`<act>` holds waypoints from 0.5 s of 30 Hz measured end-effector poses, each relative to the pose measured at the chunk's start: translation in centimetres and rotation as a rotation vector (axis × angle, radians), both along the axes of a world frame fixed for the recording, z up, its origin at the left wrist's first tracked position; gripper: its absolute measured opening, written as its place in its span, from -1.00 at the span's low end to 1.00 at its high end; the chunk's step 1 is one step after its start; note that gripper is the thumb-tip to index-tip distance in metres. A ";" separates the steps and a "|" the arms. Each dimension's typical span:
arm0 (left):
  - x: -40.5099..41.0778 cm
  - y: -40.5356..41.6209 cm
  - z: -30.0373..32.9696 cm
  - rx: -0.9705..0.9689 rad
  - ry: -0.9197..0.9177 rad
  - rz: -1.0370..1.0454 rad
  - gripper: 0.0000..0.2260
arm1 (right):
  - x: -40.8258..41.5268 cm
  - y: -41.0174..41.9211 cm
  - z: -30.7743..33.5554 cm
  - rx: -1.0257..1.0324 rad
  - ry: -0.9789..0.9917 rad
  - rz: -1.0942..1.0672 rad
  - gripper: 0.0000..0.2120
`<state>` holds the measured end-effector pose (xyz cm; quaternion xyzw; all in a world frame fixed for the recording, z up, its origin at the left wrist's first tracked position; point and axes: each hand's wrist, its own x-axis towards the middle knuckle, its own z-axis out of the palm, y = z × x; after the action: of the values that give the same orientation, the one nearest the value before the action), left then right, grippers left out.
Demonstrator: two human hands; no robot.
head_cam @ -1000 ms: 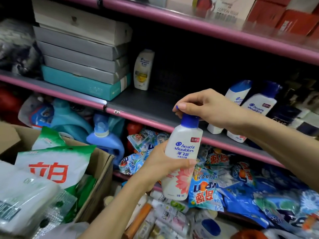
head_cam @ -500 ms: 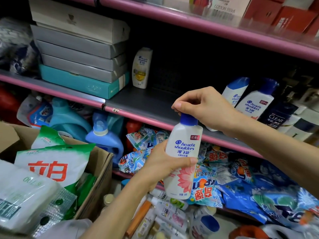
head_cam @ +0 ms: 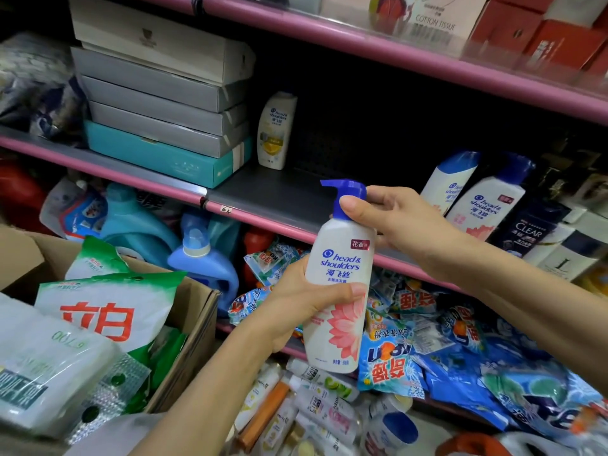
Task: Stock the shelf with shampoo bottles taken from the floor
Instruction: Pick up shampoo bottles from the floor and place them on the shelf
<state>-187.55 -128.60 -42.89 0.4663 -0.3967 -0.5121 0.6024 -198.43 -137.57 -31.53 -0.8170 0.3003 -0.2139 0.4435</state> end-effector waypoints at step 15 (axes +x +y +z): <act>0.9 2.2 0.9 -0.064 -0.010 0.097 -0.74 | 0.8 2.8 -0.2 0.160 0.056 0.031 -0.54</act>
<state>-186.62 -126.44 -42.00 0.4678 -0.3929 -0.4673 0.6391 -197.61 -134.76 -31.75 -0.7891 0.3158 -0.1594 0.5022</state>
